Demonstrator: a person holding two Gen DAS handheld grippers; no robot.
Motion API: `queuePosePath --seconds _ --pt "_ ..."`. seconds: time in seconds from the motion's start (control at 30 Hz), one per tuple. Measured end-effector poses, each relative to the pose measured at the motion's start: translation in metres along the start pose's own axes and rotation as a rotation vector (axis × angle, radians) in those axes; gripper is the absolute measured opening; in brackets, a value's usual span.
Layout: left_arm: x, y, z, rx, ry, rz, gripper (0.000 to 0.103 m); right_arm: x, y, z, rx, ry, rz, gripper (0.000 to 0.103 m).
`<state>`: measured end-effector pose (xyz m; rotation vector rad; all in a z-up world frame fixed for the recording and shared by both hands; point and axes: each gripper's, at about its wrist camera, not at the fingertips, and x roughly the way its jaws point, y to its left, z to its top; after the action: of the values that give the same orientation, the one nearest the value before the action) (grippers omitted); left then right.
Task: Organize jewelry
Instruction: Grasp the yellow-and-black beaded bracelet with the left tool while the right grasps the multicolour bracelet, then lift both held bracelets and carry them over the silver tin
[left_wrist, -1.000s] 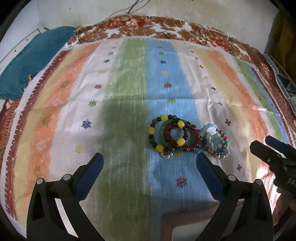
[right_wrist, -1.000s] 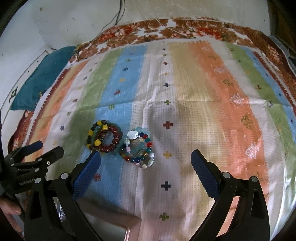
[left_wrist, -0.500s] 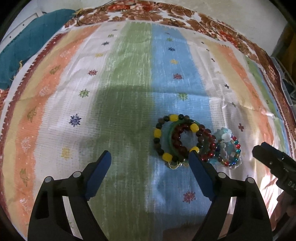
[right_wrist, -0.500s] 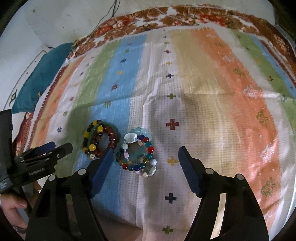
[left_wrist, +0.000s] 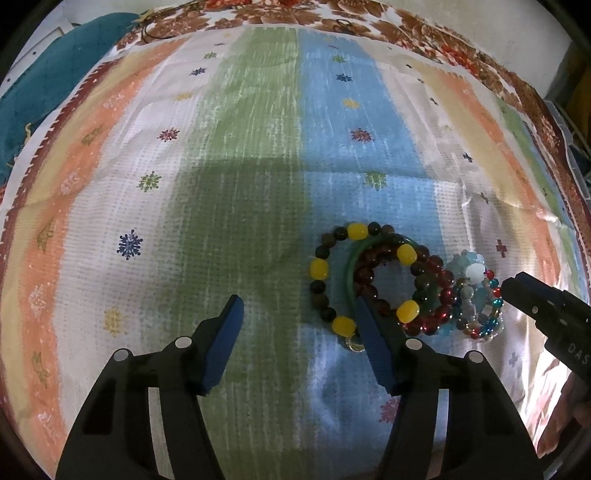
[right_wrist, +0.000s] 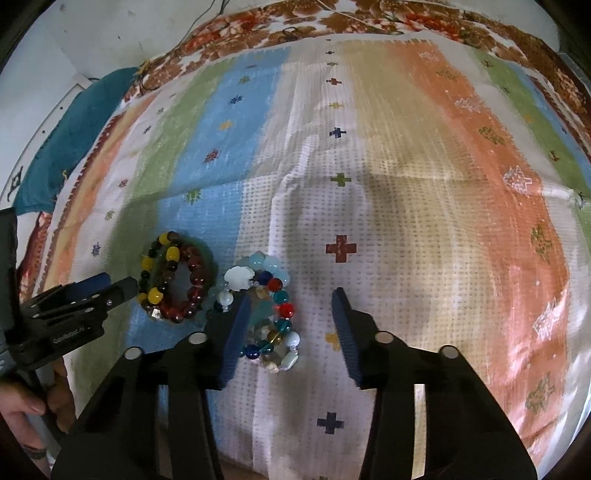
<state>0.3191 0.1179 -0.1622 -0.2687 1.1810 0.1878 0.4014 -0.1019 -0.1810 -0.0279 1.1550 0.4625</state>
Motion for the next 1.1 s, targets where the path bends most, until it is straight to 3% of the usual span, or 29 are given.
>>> queuePosePath --seconds 0.17,0.53,0.6,0.73,0.77,1.1 --pt "0.007 -0.001 0.000 0.009 0.013 0.002 0.051 0.007 -0.004 0.001 0.023 0.023 0.035 0.031" --pt "0.019 -0.006 0.000 0.042 0.004 0.025 0.046 0.017 -0.001 0.002 0.014 0.046 0.065 0.014" --pt "0.020 -0.008 -0.001 0.062 -0.003 0.030 0.040 0.017 0.000 0.003 0.007 0.046 0.065 0.013" --pt "0.020 -0.008 -0.002 0.073 -0.005 0.032 0.013 0.017 -0.001 0.002 0.008 0.047 0.072 0.012" --pt "0.020 -0.007 -0.001 0.072 -0.004 0.029 0.011 0.016 -0.001 0.002 0.006 0.046 0.074 0.010" --pt "0.008 -0.003 0.000 0.052 -0.024 0.012 0.010 0.006 0.008 0.004 -0.033 0.014 0.063 0.010"
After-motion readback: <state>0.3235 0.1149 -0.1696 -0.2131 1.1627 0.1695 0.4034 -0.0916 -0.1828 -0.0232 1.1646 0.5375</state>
